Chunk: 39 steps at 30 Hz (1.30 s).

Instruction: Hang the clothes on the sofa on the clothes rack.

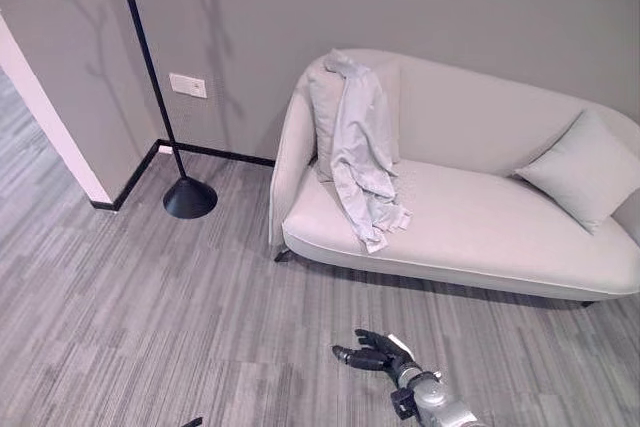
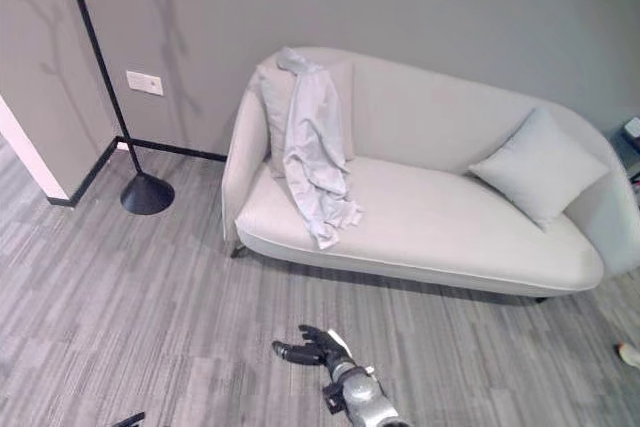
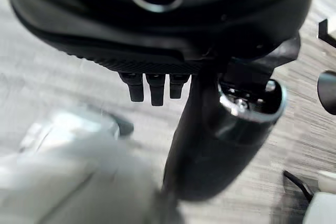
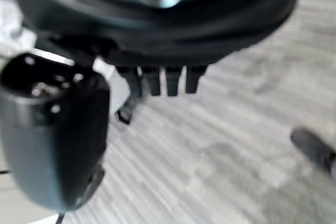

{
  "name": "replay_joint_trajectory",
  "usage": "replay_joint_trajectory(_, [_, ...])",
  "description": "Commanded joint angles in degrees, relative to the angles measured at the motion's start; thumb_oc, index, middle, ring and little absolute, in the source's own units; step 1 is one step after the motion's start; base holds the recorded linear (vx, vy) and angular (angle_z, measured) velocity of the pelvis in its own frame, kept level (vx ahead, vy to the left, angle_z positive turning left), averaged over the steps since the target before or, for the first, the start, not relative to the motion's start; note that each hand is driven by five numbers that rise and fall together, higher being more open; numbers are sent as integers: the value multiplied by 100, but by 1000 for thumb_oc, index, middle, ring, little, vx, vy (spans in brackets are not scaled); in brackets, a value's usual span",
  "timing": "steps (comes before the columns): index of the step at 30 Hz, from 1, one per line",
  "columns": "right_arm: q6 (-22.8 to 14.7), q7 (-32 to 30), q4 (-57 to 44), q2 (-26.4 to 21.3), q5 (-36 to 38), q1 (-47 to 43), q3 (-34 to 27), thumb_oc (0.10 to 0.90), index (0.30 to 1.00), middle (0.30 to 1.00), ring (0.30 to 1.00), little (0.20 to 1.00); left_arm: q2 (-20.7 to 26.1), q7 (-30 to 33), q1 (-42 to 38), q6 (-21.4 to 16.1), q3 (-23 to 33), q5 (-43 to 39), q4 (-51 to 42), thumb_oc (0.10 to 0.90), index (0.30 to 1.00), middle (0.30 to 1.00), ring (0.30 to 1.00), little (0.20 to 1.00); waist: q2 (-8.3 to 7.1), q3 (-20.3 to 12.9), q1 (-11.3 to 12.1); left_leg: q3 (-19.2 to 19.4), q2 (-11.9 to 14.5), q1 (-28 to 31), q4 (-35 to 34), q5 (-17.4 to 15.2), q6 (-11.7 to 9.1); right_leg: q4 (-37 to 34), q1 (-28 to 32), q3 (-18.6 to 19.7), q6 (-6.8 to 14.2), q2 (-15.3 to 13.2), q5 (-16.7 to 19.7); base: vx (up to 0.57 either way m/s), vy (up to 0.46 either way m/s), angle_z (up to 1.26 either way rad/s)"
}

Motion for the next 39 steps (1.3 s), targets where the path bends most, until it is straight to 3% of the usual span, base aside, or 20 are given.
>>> replay_joint_trajectory(1, [-410,-141,-853,-411,-87,-153,-116,800,900,900,900,900,-19,77,-311,-151,-89,-41,-226,800,900,900,900,900,190,218,55,315,1051,-421,68,1930,6,498,-88,118,144,-390,-586,206,-489,5])
replay_joint_trajectory(3, [-415,-111,-1297,-602,-160,-77,-91,800,900,900,900,900,-35,33,-267,-164,-145,8,-482,800,900,900,900,900,146,312,79,787,1002,-664,430,1739,127,288,149,21,30,-324,-643,131,-314,19])
replay_joint_trajectory(5, [-411,-153,-1665,-804,-407,-134,-126,800,900,900,900,900,-16,34,-234,-223,-262,132,-700,800,900,900,900,900,174,380,171,751,377,-1162,748,1294,164,136,341,36,27,-322,-689,101,-134,32])
replay_joint_trajectory(6, [-408,-152,-1669,-805,-408,-133,-128,800,900,900,900,900,-16,35,-234,-222,-263,132,-701,800,900,900,900,900,166,357,155,739,363,-1194,743,1309,171,133,318,20,32,-332,-682,165,-43,35])
replay_joint_trajectory(7, [-318,-443,-1859,-921,-934,-355,-207,800,900,900,900,900,-25,33,-201,-242,-283,75,-842,800,900,900,900,900,211,327,237,995,3,-1387,175,1054,182,-34,469,-103,80,-308,-763,113,-11,19])
replay_joint_trajectory(8, [-318,-443,-1859,-921,-934,-355,-206,800,900,900,900,900,-25,33,-200,-242,-283,75,-842,800,900,900,900,900,209,328,237,997,0,-1383,170,1056,183,-35,471,-103,81,-311,-763,250,23,6])
replay_joint_trajectory(10, [-247,-1064,-1901,-908,-1442,-728,-449,800,900,900,900,900,-112,179,-154,-246,-264,21,-838,800,900,900,900,900,396,248,417,1525,-200,-1764,-870,1576,65,-201,672,-292,99,-142,-869,234,72,19])
replay_joint_trajectory(12, [-181,-1448,-1560,-863,-1626,-1117,-525,800,900,900,900,900,-164,289,-159,-223,-259,-55,-782,800,900,900,900,900,480,240,548,1719,-287,-1944,-1167,1726,51,-182,793,-392,71,-57,-960,309,112,6])
replay_joint_trajectory(13, [-110,-1665,-1261,-758,-1815,-1426,-496,800,900,900,900,900,-227,313,-38,-160,-165,-101,-588,800,900,900,900,900,527,129,585,1707,-313,-1699,-1287,1609,200,-94,1000,-393,119,-11,-1151,338,127,10])
replay_joint_trajectory(14, [-111,-1667,-1258,-755,-1815,-1428,-494,800,900,900,900,900,-227,313,-37,-160,-163,-100,-589,800,900,900,900,900,526,131,580,1703,-315,-1700,-1280,1605,200,-93,1003,-397,120,-12,-1154,467,185,33])
replay_joint_trajectory(17, [-75,-1824,-1268,-636,-1978,-1637,-504,800,900,900,900,900,-115,403,-5,-145,57,-162,-426,800,900,900,900,900,213,-18,735,1775,-554,-1702,-711,1221,420,276,1168,-413,256,-344,-1198,489,229,30])
replay_joint_trajectory(19, [-92,-1859,-1234,-656,-2076,-1676,-572,800,900,900,900,900,-35,442,-31,-169,-30,127,-474,800,900,900,900,900,101,-97,774,1824,-688,-1549,-758,1057,531,622,1094,-438,417,-508,-1029,368,291,19])
replay_joint_trajectory(20, [-95,-1947,-1019,-662,-2153,-1877,-590,800,900,900,900,900,90,411,-128,-194,-422,562,-745,800,900,900,900,900,75,-46,736,1795,-887,-1254,-892,819,746,1805,605,-423,736,-767,-363,393,385,16])
replay_joint_trajectory(21, [-77,-1988,-941,-658,-2216,-1977,-577,800,900,900,900,900,129,406,-145,-203,-524,664,-819,800,900,900,900,900,123,3,703,1760,-929,-1145,-928,748,822,2301,385,-419,838,-869,-77,289,308,22])
replay_joint_trajectory(23, [-79,-1989,-937,-660,-2216,-1982,-576,800,900,900,900,900,127,406,-148,-202,-524,665,-819,800,900,900,900,900,133,-14,707,1761,-914,-1166,-932,760,821,2292,362,-415,832,-853,-60,138,110,84])
replay_joint_trajectory(24, [2,-2355,-539,-577,-2309,-2449,-505,800,900,900,900,900,182,499,-324,-224,-805,655,-956,800,900,900,900,900,441,309,565,1458,-845,-738,-1058,616,961,3519,-657,-385,794,-876,22,284,124,50])
replay_joint_trajectory(26, [38,-2420,-516,-573,-2348,-2527,-450,800,900,900,900,900,181,536,-385,-226,-876,635,-983,800,900,900,900,900,468,381,497,1268,-847,-640,-1146,622,906,3143,-877,-383,638,-738,-215,194,27,25])
replay_joint_trajectory(28, [85,-2489,-322,-675,-2410,-2687,-266,800,900,900,900,900,147,530,-437,-253,-1029,643,-1036,800,900,900,900,900,423,519,431,1059,-882,-585,-1194,613,750,1849,-827,-290,512,-700,-484,89,-127,76])
replay_joint_trajectory(31, [138,-2531,208,-420,-2198,-2626,-211,800,900,900,900,900,136,584,-182,-267,-950,658,-1005,800,900,900,900,900,166,365,663,894,-990,-629,-1290,572,632,381,-201,-291,384,-517,-544,95,-167,118])
replay_joint_trajectory(39, [159,-2313,1614,252,-2015,-2682,352,800,900,900,900,900,-123,607,-65,-215,-1026,455,-586,800,900,900,900,900,245,279,872,480,-888,-860,-1564,869,445,-245,36,-511,285,-304,-415,13,-57,30])
